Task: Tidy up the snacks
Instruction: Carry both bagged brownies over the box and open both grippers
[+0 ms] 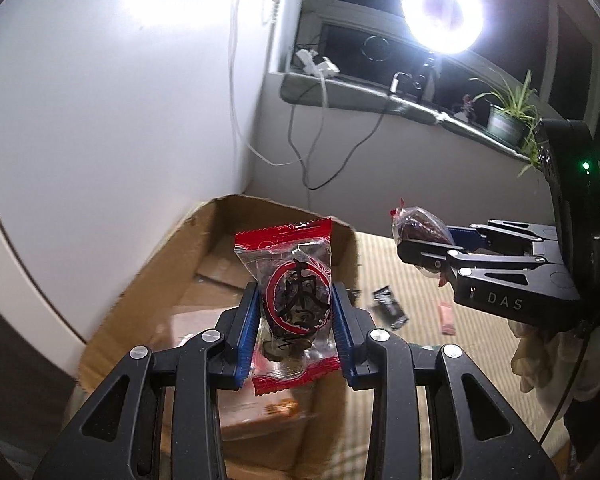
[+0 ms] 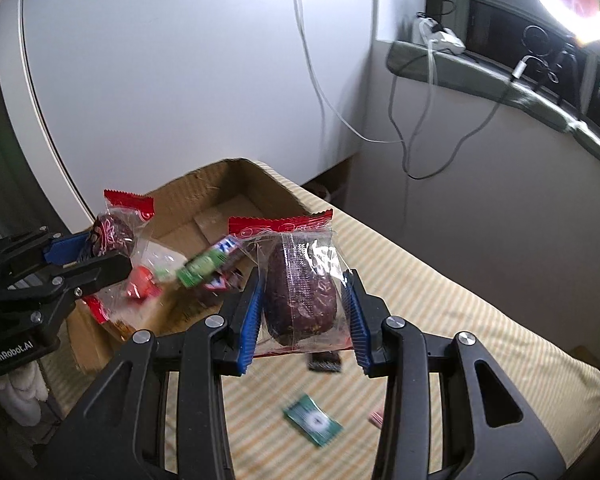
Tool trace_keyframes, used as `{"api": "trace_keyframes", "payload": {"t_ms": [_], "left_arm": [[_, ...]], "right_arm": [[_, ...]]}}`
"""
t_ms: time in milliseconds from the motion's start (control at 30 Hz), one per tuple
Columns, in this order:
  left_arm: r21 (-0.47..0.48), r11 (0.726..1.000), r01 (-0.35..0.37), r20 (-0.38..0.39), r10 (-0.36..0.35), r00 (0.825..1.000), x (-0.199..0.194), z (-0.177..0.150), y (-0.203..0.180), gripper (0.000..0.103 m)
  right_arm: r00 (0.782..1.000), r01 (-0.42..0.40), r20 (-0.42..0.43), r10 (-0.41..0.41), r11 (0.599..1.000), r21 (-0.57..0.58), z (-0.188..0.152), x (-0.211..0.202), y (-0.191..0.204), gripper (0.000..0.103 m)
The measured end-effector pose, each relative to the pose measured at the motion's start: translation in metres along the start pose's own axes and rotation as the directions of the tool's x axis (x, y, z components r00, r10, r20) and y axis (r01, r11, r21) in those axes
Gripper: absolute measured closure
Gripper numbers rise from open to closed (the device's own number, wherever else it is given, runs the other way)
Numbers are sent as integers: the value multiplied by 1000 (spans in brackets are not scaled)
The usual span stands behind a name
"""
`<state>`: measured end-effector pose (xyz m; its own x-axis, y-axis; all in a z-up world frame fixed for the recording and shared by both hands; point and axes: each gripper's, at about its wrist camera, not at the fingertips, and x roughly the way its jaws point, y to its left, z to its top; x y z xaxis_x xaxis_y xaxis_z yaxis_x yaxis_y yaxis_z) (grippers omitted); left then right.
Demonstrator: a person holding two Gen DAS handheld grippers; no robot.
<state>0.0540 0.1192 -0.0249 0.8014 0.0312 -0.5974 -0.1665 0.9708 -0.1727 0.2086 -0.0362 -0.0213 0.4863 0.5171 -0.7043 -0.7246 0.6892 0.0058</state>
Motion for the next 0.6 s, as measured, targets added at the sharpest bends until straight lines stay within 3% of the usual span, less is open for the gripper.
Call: {"api": "trace_keyframes", "payload": {"t_ms": [300,600], "left_arm": [[-20,999,-31,1,31,1000,0,-3,19,70],[-27,999,-41,-6,41,999,6,-3,26,70]], "right_arm": [[999,-36,-21,35,999,-23,16,30,26,63],[997,-52,-49,52,998,-18,22,51,29,63]]}}
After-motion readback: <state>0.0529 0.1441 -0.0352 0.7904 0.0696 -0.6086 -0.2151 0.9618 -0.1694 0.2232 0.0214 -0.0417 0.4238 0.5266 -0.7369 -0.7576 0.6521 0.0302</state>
